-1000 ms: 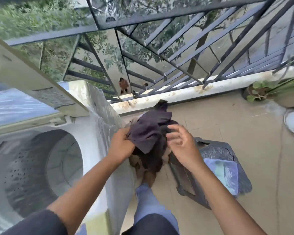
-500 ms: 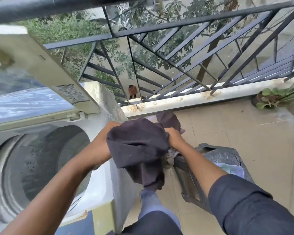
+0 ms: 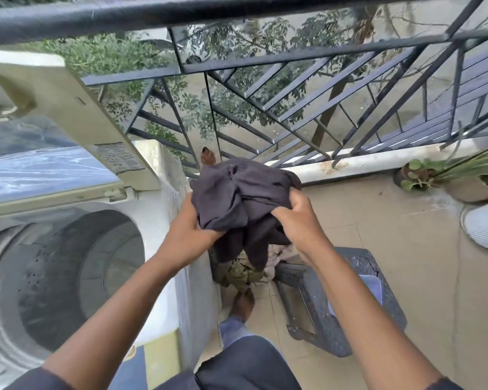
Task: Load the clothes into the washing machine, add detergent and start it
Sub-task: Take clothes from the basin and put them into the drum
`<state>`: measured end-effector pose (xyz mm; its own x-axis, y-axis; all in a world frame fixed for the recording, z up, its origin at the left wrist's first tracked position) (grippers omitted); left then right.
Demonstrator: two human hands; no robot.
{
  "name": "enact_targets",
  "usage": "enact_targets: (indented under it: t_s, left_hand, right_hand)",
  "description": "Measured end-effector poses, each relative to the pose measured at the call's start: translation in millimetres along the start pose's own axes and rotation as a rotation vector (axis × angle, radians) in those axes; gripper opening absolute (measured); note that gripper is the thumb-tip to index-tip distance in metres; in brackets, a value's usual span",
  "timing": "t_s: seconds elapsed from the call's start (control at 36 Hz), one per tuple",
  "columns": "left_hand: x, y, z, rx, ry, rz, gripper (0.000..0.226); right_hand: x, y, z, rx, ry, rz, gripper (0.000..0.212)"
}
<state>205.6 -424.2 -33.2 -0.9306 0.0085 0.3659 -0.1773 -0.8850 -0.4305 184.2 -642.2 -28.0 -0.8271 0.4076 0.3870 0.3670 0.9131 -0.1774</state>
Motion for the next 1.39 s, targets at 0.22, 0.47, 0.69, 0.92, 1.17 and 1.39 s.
enact_targets:
  t_s: [0.22,0.47,0.69,0.92,1.17,1.39]
  left_hand:
    - [8.2,7.6,29.5,-0.071,0.284,0.065,0.06]
    - [11.5,-12.9,21.8,-0.017,0.18,0.154,0.022]
    - [14.0,-25.8,27.1,0.41,-0.019,0.167,0.037]
    - [29.0,-39.5,46.2,0.614,-0.069,0.12,0.044]
    - [47.7,-79.9,33.0,0.477,0.068,0.049,0.048]
    - [69.7,-139.0,4.2,0.279,0.187,0.031,0.049]
  right_hand:
    - [59.6,60.0,-36.5,0.169,-0.239,-0.337,0.048]
    - [44.0,7.1,-44.5,0.008,-0.207,-0.15,0.014]
    - [-5.4,-81.1,73.0,0.102,0.18,0.421,0.015]
    - [63.5,40.6,205.6,-0.276,1.033,-0.17,0.066]
    - [72.5,79.1,103.7,-0.646,0.768,-0.31,0.029]
    - [104.8,65.5,-11.9,-0.545,0.307,-0.243,0.055]
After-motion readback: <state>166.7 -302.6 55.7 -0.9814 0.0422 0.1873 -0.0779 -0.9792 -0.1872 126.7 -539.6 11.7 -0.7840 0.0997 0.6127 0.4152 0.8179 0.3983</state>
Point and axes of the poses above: each hand's wrist, its own x-axis away from the middle knuckle, its own y-axis out of the palm, z = x × y, the point moved 10 cm from there along -x, towards the middle knuckle, and after that the axes turned 14 degrees about z, right-handed, at the moved point
